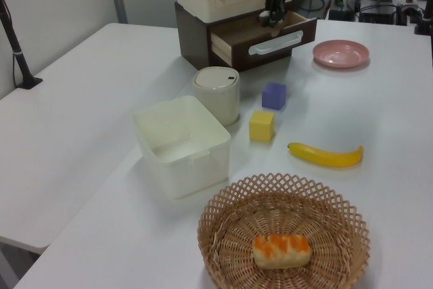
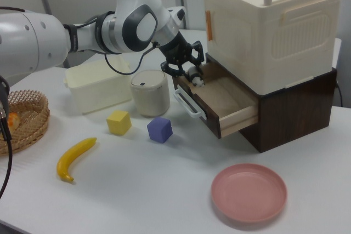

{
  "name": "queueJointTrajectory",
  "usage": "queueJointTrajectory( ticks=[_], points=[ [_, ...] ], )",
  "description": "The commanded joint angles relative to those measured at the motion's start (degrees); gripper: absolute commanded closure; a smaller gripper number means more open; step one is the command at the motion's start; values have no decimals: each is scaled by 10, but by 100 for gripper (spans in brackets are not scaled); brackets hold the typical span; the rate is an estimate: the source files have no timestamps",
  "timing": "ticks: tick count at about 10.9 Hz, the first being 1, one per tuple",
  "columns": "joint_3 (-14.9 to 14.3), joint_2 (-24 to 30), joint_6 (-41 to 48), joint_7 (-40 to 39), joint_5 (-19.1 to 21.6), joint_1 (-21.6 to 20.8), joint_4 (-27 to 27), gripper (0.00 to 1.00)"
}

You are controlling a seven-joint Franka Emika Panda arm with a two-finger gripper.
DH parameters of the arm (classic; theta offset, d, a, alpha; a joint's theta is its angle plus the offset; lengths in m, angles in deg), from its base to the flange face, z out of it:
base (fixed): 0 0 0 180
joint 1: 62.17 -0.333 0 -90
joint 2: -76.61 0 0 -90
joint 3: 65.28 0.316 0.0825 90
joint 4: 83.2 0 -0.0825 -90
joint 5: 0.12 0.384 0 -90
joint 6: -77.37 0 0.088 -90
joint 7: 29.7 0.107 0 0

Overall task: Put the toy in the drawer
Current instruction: 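Lower the panda toy into the drawer and open the gripper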

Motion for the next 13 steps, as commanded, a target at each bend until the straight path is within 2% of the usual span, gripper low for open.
queueJointTrajectory(
  ticks=[1,3,5,6,7,9,12,13],
  points=[
    [-9,-18,-38,-58,-6,5,10,60],
    [-10,-21,-40,-48,-2,8,9,11],
    [-10,-18,-39,-30,1,7,9,10],
    [-10,-17,-39,-8,0,6,9,4],
    [-6,-14,-39,13,4,5,9,4],
    [-1,8,-29,104,4,-1,2,4],
    [3,45,57,241,7,-23,-11,4],
    [7,50,77,279,22,-33,-12,4]
  ],
)
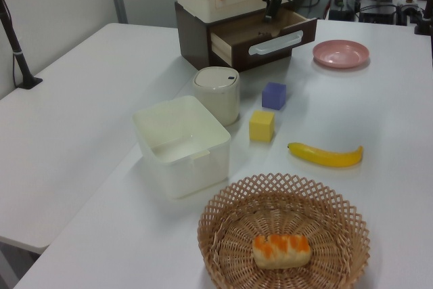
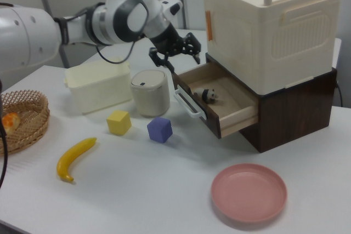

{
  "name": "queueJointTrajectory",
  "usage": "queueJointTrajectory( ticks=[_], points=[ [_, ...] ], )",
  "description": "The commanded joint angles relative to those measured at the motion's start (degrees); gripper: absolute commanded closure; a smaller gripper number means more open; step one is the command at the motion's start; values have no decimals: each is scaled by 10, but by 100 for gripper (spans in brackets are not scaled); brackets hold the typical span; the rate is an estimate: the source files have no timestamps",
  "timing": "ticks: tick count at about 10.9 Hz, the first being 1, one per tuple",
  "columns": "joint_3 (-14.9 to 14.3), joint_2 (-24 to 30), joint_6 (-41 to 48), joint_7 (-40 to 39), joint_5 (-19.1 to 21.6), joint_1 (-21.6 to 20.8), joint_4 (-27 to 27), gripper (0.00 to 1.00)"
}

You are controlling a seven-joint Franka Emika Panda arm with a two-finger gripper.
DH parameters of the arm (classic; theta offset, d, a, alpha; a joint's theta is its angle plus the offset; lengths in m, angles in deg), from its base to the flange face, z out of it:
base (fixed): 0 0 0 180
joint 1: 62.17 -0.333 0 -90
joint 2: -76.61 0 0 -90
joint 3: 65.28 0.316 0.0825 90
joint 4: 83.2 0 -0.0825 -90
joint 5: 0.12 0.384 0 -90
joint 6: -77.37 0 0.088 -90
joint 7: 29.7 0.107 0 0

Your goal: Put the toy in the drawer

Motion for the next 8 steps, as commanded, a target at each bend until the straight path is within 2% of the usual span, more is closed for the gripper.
queueJointTrajectory(
  ticks=[1,3,5,6,7,8],
  points=[
    [3,42,77,125,37,-34,-22,4],
    [4,58,174,195,42,-62,-22,3],
    [3,84,258,211,77,-78,-30,0],
    [3,108,302,211,81,-86,-51,0],
    [-1,142,317,212,81,-107,-82,0],
    [-3,168,326,212,81,-110,-99,0]
  ],
)
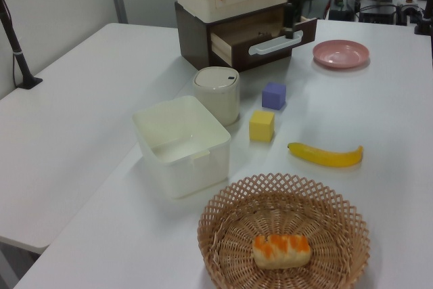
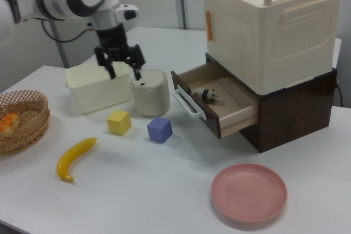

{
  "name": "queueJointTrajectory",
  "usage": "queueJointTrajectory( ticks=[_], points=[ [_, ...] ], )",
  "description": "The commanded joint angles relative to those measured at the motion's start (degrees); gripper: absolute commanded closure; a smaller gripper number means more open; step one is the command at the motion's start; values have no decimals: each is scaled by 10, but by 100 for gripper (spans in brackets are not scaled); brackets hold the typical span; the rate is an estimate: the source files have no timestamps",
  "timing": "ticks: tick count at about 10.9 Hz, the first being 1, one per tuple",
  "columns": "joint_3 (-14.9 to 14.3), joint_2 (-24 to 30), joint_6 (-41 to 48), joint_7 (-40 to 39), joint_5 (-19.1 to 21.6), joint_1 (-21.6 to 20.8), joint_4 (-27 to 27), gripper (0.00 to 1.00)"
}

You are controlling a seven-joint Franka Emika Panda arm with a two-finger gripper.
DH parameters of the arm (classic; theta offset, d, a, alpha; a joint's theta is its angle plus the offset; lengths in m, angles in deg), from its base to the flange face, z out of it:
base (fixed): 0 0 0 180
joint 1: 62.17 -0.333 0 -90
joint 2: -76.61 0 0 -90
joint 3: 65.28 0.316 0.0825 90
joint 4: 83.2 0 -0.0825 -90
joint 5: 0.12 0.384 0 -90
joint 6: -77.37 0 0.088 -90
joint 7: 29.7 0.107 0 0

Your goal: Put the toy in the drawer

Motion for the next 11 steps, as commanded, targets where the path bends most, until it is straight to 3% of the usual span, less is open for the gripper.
queueJointTrajectory(
  ticks=[1,3,8,11],
  points=[
    [-14,97,40,14,9,-25,-83,0],
    [-24,109,54,51,9,-35,-81,0],
    [-23,108,65,54,16,-29,-68,0],
    [-24,108,67,54,48,-15,-62,0]
  ],
)
